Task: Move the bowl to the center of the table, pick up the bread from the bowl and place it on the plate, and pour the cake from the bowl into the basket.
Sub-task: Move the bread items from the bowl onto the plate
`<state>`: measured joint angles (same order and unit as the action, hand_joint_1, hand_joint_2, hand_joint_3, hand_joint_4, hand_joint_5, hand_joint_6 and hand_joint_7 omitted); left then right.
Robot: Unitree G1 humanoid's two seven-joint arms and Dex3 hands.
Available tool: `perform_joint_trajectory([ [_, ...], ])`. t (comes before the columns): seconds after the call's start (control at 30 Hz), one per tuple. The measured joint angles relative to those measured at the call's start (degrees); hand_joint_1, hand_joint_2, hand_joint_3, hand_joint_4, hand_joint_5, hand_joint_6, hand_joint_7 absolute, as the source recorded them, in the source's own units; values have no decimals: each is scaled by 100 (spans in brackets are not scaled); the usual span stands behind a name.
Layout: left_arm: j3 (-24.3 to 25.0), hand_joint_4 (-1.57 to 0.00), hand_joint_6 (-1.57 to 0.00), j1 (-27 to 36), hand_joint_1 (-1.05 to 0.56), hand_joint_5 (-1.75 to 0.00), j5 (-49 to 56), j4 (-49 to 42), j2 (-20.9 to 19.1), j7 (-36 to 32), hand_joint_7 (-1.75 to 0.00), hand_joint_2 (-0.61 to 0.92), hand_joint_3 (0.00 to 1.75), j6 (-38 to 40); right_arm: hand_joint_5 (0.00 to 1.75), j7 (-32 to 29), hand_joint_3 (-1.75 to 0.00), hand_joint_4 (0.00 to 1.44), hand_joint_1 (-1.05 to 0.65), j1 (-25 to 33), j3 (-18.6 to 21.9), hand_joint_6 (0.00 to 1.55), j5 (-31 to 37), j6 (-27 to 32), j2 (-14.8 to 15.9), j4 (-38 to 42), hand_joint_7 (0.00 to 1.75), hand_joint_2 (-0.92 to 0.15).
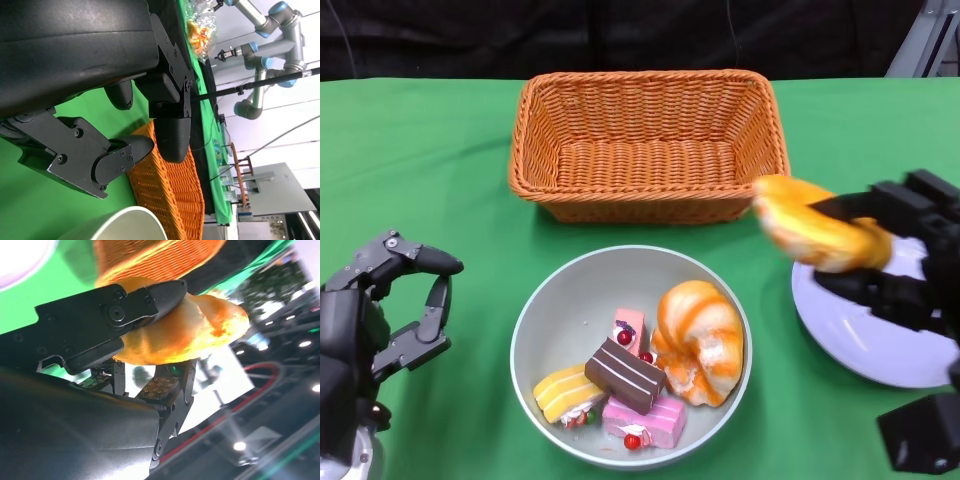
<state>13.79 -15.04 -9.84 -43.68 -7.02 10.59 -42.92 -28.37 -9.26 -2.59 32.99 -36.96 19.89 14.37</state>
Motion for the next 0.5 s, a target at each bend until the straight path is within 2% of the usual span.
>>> perform_joint_trajectory([
  [0.2, 48, -78, -77, -25, -9, -175, 5, -28, -90, 10, -123, 62, 97, 4, 135, -195, -2, 79, -7, 53, 342, 88, -57, -7, 85, 746, 77, -86],
  [0.5, 60, -78, -77, -35, -10, -175, 32, -29, -123, -9, -123, 61, 96, 28, 131, -392, -1, 81, -2, -102, 340, 93, -94, -79, 218, 1973, 67, -86],
])
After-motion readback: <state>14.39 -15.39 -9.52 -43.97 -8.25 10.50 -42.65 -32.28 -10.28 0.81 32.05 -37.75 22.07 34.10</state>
